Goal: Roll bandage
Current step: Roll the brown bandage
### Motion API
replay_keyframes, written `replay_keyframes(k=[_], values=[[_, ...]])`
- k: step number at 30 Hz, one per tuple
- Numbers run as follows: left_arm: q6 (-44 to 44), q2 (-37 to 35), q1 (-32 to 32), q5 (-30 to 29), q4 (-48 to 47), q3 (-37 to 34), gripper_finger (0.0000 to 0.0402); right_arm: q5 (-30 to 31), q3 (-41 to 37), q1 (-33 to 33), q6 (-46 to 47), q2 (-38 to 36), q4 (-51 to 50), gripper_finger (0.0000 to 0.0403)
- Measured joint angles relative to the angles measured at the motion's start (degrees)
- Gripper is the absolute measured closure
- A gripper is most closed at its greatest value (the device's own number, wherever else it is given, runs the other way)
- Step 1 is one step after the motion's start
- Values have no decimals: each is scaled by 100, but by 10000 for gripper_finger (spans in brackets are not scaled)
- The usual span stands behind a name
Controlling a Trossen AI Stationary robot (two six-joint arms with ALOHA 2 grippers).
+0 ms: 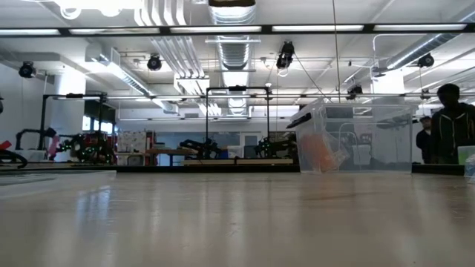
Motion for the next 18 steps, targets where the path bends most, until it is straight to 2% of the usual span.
replay_keyframes(k=[7,18], values=[[538,293,0,576,-25,-38,120,59,224,-204,-147,2,-859,353],[1178,943,59,488,272,-46,185,214,855,-354,60,-1,-2506,353]])
